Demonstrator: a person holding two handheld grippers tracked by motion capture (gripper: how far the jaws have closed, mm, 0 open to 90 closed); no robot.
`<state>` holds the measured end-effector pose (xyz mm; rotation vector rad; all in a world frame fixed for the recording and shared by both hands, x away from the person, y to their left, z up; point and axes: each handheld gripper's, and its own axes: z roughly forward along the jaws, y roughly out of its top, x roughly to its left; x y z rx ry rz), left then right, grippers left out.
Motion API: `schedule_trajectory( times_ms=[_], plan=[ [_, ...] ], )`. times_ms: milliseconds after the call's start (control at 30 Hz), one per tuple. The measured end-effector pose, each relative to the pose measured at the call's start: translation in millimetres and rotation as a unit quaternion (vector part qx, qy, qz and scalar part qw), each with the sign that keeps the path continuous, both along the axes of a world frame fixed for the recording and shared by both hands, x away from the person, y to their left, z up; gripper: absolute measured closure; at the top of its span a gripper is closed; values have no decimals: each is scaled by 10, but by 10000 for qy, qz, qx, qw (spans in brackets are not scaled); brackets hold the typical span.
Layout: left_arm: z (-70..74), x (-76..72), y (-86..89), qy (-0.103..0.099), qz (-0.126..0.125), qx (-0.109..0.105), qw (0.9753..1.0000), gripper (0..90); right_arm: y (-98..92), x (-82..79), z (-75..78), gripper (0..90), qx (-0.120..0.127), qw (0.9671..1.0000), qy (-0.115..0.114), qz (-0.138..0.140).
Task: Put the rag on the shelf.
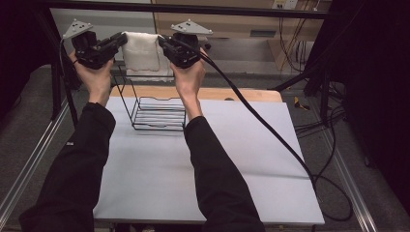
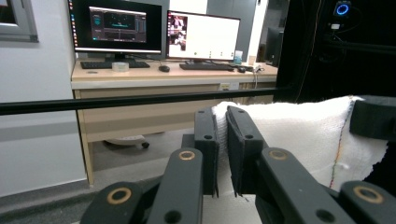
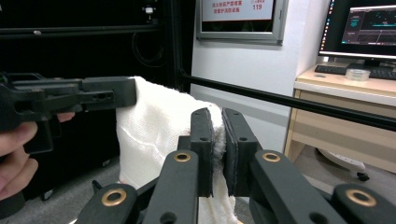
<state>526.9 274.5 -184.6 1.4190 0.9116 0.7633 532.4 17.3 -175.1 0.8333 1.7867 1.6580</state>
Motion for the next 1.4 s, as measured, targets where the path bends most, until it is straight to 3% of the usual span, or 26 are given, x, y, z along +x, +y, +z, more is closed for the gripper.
schedule_trajectory(
  times_ms=[567, 1267, 1400],
  plan=[
    [-254, -167, 61, 137, -133, 95, 9998, 823, 5, -77, -249, 838, -71, 9995, 283, 76],
    [-375, -334, 130, 267, -296, 104, 9992, 820, 25, -240, -315, 835, -335, 9987, 317, 227],
    [-381, -389, 102, 278, -342, 188, 9989, 819, -6, -281, -339, 835, -377, 9984, 336, 253]
  ],
)
